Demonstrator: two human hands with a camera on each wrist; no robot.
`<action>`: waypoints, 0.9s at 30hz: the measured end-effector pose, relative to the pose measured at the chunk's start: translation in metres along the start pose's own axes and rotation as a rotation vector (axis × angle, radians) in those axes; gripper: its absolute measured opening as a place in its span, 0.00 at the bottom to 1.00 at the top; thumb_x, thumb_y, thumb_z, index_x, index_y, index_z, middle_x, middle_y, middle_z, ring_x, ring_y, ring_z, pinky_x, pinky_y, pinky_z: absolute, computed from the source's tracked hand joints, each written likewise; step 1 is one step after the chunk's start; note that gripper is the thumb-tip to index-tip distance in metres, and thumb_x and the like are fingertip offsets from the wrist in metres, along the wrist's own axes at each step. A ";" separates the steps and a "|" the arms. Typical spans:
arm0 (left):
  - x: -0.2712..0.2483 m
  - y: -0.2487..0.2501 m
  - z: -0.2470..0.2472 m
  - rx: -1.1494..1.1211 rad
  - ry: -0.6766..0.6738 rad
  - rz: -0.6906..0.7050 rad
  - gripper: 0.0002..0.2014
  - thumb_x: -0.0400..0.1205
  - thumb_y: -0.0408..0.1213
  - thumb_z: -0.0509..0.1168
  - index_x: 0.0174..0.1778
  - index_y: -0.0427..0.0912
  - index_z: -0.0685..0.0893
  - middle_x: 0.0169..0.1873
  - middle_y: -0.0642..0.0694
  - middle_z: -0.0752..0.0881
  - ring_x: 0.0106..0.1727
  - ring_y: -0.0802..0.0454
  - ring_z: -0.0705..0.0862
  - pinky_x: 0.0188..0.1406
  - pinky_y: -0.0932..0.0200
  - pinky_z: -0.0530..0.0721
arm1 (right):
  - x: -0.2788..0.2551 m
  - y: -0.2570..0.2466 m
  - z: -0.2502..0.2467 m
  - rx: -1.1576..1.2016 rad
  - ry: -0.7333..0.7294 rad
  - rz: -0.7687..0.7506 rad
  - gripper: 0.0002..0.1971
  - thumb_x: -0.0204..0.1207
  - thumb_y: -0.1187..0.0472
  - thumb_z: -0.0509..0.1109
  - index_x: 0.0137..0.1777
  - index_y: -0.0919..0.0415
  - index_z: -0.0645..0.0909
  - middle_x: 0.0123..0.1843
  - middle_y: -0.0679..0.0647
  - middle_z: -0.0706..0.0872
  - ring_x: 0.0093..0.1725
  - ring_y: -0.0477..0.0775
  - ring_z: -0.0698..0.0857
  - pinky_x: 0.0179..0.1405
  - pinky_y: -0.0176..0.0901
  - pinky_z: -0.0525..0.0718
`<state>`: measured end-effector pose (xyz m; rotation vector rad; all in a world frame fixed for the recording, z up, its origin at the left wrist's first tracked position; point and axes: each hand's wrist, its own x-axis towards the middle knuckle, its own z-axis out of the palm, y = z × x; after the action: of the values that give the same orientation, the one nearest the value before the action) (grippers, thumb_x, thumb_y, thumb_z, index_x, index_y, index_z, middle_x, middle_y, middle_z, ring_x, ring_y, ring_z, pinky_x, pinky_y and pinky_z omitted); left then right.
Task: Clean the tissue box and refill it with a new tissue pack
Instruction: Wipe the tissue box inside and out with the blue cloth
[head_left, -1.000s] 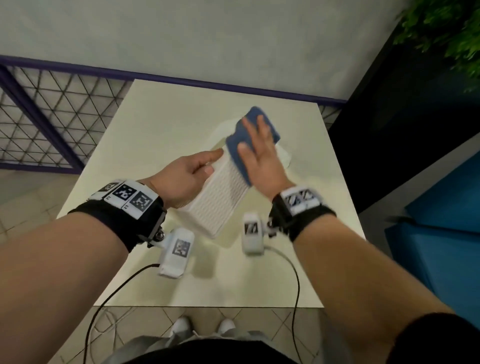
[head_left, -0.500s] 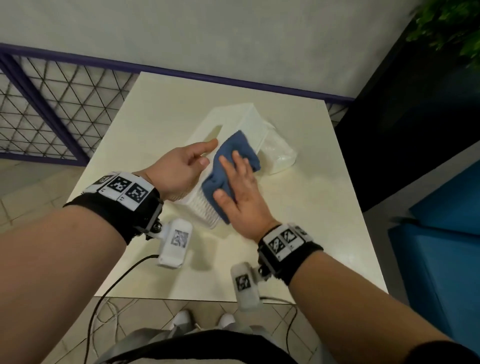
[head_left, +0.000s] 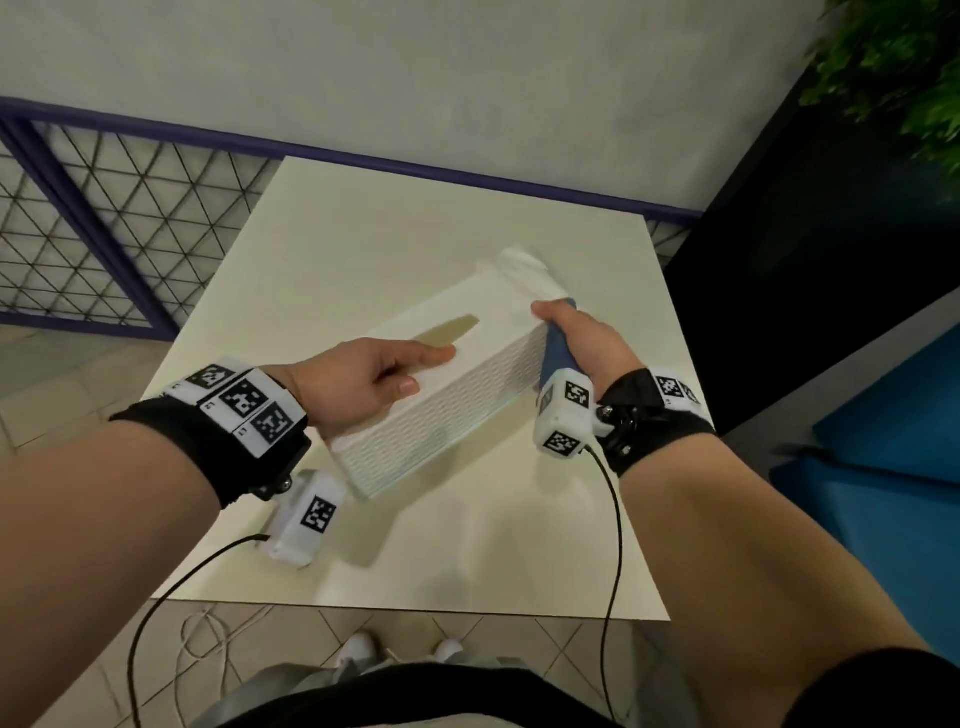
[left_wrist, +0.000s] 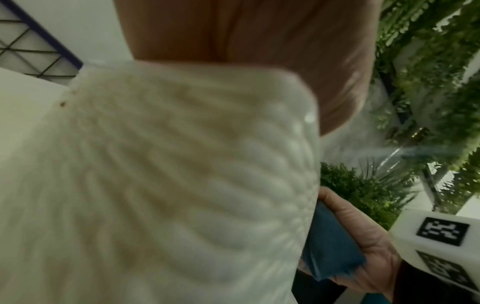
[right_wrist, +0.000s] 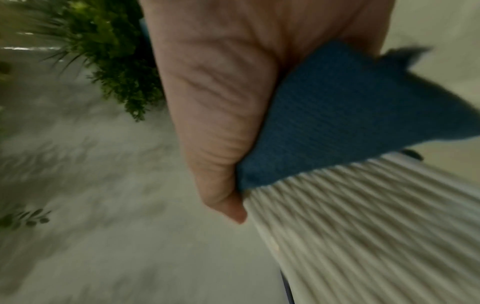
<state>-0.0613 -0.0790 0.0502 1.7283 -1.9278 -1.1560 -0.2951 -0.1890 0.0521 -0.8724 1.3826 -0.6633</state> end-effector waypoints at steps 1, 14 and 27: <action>0.001 0.001 -0.003 0.063 -0.042 -0.021 0.22 0.87 0.38 0.56 0.70 0.72 0.70 0.68 0.62 0.76 0.66 0.57 0.76 0.72 0.59 0.69 | -0.002 0.003 0.002 -0.002 0.044 0.003 0.28 0.65 0.48 0.79 0.62 0.62 0.82 0.52 0.62 0.88 0.45 0.64 0.87 0.40 0.50 0.85; 0.024 0.019 0.047 0.647 0.692 0.062 0.46 0.57 0.49 0.77 0.72 0.47 0.69 0.62 0.42 0.79 0.57 0.39 0.76 0.53 0.40 0.70 | -0.053 0.042 0.084 0.220 0.189 -0.182 0.27 0.67 0.44 0.78 0.63 0.54 0.77 0.56 0.52 0.87 0.55 0.54 0.87 0.61 0.54 0.85; 0.017 0.008 0.025 0.202 0.757 0.189 0.42 0.59 0.37 0.79 0.70 0.39 0.71 0.62 0.41 0.77 0.63 0.42 0.75 0.60 0.43 0.78 | -0.068 0.007 0.064 -0.152 0.113 -0.618 0.19 0.78 0.49 0.69 0.68 0.51 0.78 0.68 0.47 0.82 0.67 0.46 0.79 0.70 0.42 0.77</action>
<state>-0.0876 -0.0864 0.0355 1.6864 -1.6885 -0.1768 -0.2391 -0.1203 0.0817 -1.4256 1.2710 -1.0971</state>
